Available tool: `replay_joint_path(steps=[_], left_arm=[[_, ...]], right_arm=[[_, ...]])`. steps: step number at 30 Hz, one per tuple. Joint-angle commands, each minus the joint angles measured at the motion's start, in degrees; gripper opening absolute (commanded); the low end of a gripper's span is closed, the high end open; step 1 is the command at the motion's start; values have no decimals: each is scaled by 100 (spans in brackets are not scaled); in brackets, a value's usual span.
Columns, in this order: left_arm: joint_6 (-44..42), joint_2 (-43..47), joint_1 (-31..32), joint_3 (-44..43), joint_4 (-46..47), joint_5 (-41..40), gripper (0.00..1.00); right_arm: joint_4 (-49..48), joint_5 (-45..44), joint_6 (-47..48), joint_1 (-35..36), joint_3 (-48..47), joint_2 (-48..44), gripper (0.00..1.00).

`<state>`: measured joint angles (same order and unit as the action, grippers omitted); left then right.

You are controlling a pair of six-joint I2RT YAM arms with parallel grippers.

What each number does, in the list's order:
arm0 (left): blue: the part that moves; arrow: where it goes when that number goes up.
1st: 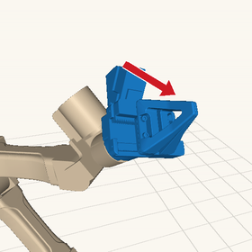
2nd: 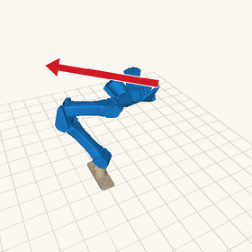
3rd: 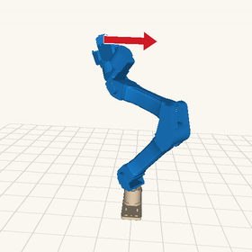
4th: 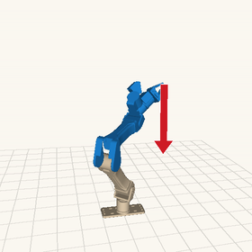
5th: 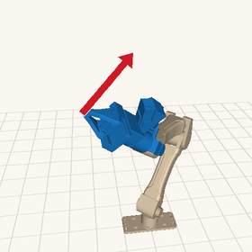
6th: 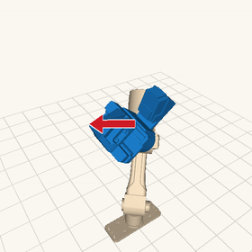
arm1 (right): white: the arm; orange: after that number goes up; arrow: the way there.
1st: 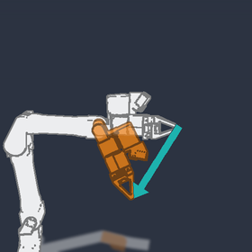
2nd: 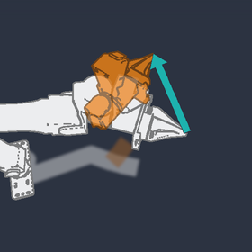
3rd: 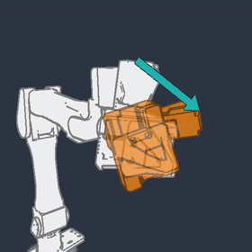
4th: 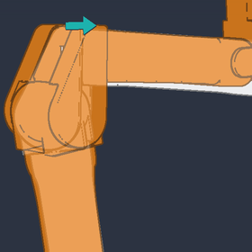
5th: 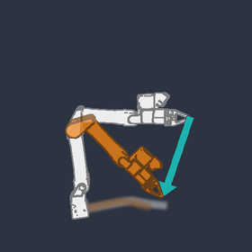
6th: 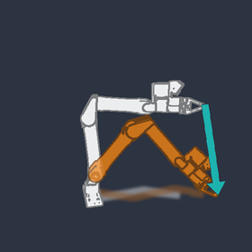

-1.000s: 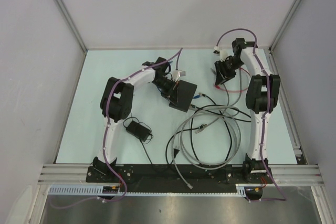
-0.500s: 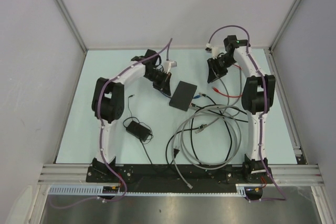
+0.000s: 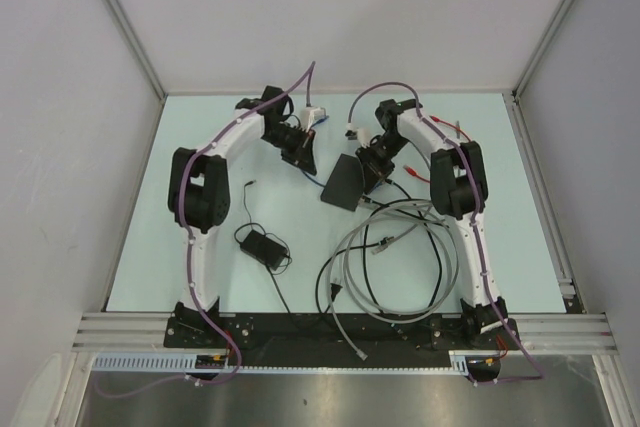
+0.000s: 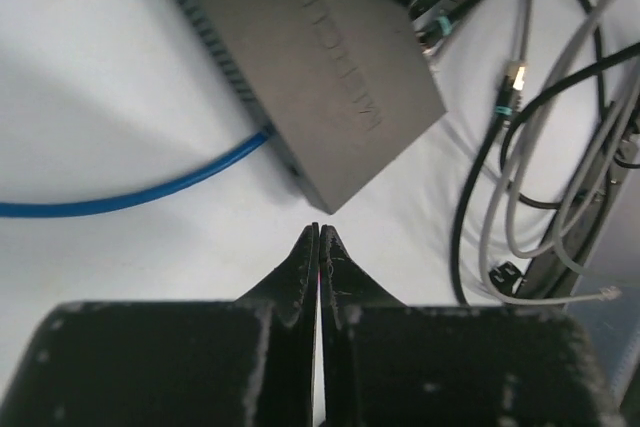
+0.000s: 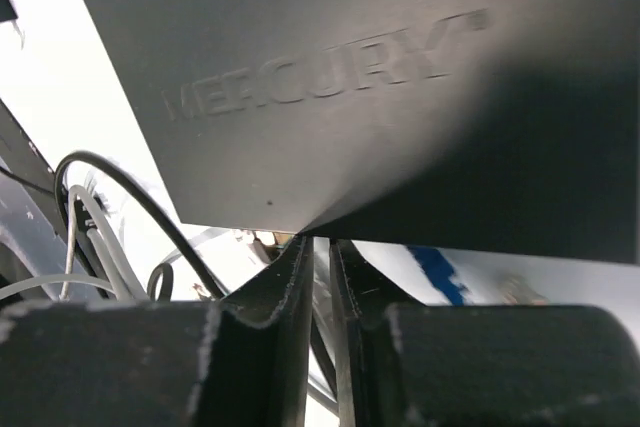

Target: Pull the plug from the switch port

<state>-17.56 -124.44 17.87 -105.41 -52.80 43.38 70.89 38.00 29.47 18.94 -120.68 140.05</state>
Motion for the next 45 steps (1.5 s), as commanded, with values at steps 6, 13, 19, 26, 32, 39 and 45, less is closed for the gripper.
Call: replay_joint_path(steps=[6,13,19,26,32,39,45], left_arm=[[7,-133,164,318,295,813,0],[42,-466,278,82,191,383,0],[33,-607,340,-42,147,304,0],[165,-853,358,55,147,-66,0],[139,-907,428,266,173,-312,0],[122,-871,437,380,191,-514,0],[104,-810,446,512,243,-690,0]], right_arm=[[-14,-20,23,250,-368,101,17],[-163,-406,-117,154,-35,-143,25],[-146,-259,-74,-162,19,-372,42],[670,1042,937,-443,-614,-251,50],[1058,1631,1139,-453,-422,-4,54],[883,1535,1034,-347,-280,119,54],[891,1412,1113,-365,-281,374,54]])
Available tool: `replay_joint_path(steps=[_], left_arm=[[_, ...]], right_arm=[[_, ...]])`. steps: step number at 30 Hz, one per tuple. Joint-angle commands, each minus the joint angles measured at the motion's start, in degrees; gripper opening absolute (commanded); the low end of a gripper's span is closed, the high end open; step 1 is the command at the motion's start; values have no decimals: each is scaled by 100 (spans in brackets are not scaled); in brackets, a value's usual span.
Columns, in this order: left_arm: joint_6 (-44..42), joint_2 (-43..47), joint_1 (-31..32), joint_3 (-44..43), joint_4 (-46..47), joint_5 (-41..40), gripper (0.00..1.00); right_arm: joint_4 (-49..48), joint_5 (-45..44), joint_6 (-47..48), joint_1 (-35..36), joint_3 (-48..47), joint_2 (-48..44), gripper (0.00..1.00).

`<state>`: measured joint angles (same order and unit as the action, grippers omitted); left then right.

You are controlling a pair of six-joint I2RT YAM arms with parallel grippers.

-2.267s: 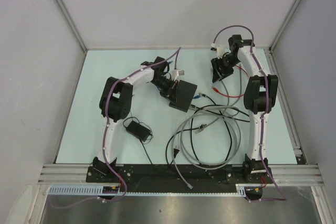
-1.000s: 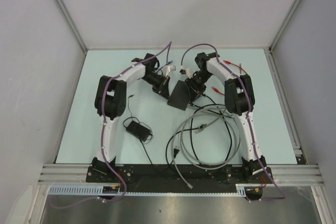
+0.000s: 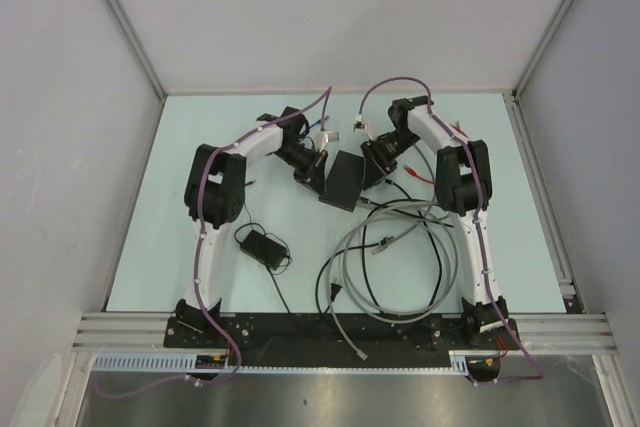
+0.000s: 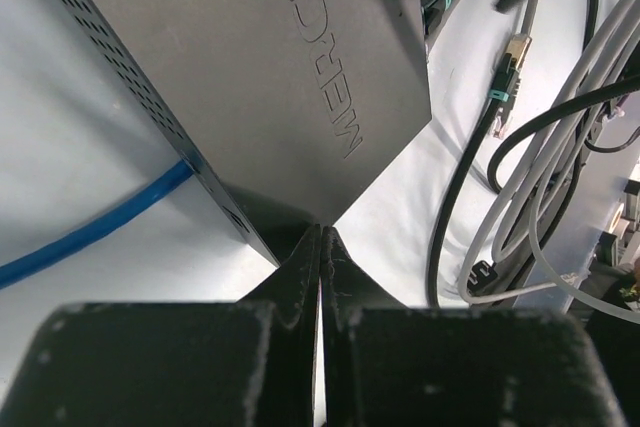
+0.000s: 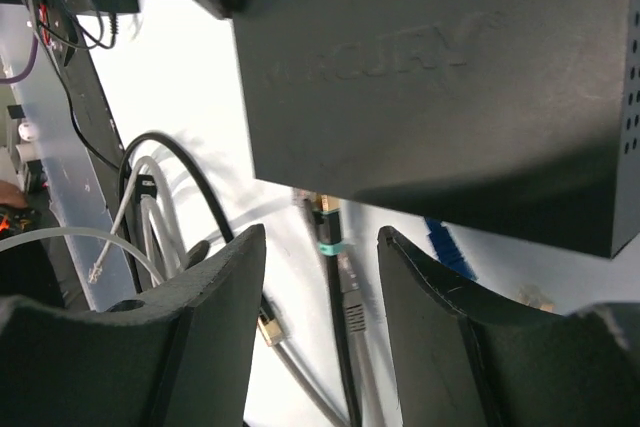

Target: Pull the plug from the switch port

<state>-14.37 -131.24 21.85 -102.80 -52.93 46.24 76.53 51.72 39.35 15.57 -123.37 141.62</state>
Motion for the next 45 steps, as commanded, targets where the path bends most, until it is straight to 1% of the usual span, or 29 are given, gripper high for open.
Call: replay_joint_path(steps=[1,5,27,30,34,36,41,45], left_arm=[[-215,-113,48,261,257,-1011,0],[-198,-121,48,278,265,-1099,0],[-189,-104,83,287,265,-1082,0],[-180,-112,92,296,265,-1082,0],[-171,-112,83,287,265,-1073,0],[-180,-112,83,287,257,-1082,0],[-189,-130,92,287,283,-1073,0],[-180,-121,83,287,274,-1082,0]], right_arm=[[345,66,151,-19,15,225,54],[336,40,187,33,138,243,54],[151,-48,-85,262,59,621,52],[3,-136,-269,297,85,638,50],[-358,-549,-648,359,173,630,47],[-411,-558,-709,359,199,630,46],[-551,-725,-859,394,287,630,37],[-578,-743,-947,394,287,630,36]])
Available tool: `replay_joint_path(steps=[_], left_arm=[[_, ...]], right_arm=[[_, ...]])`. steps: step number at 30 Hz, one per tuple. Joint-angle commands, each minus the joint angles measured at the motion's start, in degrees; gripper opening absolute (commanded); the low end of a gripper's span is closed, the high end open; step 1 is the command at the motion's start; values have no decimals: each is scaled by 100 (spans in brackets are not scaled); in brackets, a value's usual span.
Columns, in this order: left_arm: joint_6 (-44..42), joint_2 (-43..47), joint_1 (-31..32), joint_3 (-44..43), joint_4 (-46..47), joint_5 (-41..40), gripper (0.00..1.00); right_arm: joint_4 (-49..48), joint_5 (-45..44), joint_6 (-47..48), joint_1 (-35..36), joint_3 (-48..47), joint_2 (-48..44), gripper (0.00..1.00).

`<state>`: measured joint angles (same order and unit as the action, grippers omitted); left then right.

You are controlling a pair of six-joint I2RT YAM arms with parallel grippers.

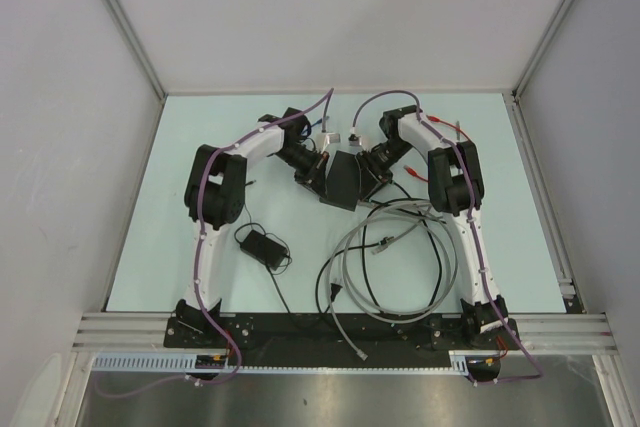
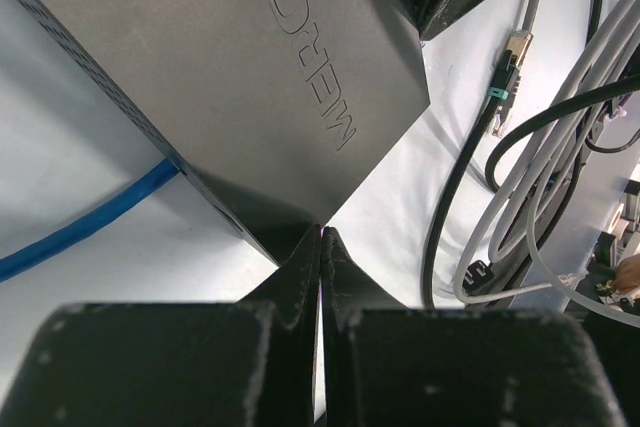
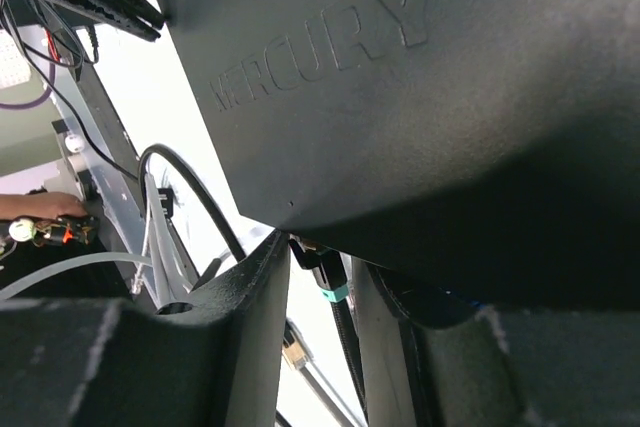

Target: Pull the plug from the switch port

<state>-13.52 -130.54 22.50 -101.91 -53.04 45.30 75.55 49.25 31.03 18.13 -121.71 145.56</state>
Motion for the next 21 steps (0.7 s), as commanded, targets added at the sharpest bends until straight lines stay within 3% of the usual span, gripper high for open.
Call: replay_joint_path(steps=[1,12,21], left_arm=[[-265,-200,17,206,285,-988,0],[-274,-217,9,198,294,-997,0],[-274,-217,9,189,285,-1023,0]], right_arm=[[-480,-444,-114,147,121,228,37],[-567,-460,-219,77,156,201,16],[-638,-1443,-238,112,385,61,3]])
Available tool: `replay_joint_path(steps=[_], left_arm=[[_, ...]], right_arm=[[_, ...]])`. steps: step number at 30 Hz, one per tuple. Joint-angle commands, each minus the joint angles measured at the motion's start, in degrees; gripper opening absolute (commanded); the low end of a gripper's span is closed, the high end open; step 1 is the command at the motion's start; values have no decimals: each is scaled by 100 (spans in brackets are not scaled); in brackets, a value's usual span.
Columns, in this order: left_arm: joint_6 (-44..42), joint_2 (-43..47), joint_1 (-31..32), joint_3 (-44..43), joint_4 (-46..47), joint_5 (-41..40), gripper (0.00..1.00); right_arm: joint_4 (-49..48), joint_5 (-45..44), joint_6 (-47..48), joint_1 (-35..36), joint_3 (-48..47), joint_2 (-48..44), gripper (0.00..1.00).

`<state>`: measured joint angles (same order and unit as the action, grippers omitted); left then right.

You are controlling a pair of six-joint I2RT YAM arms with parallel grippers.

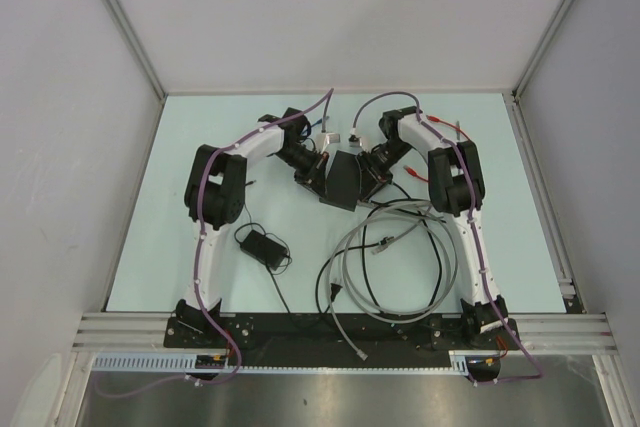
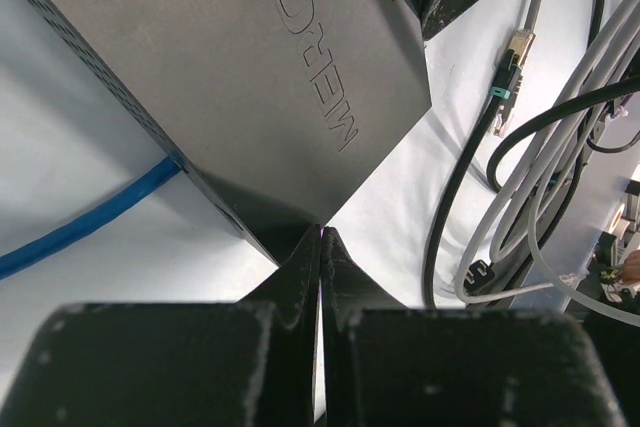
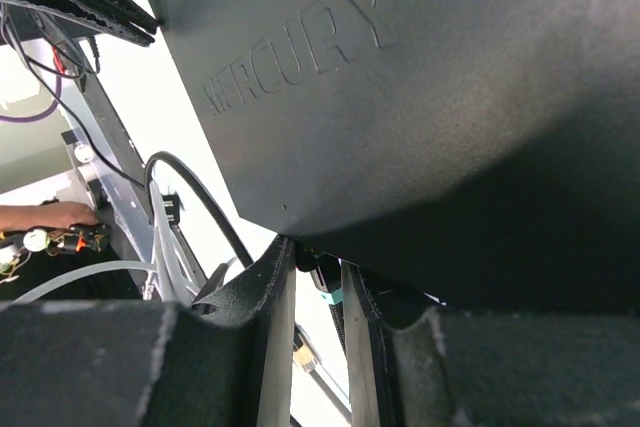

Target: Pull the plug from the switch port

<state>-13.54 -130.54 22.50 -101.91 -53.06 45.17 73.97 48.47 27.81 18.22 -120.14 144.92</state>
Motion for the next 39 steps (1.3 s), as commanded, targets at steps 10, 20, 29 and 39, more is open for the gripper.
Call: replay_joint_path(steps=[10,20,29,39], left_arm=[[-281,-253,0,171,287,-1001,0],[-281,-253,0,180,296,-992,0],[-289,-253,0,189,296,-984,0],[-281,-261,0,198,305,-966,0]], right_arm=[[-23,-1998,322,129,59,203,0],[372,-1454,611,85,25,177,0],[-15,-3289,418,288,26,185,0],[214,-3547,462,112,324,-192,0]])
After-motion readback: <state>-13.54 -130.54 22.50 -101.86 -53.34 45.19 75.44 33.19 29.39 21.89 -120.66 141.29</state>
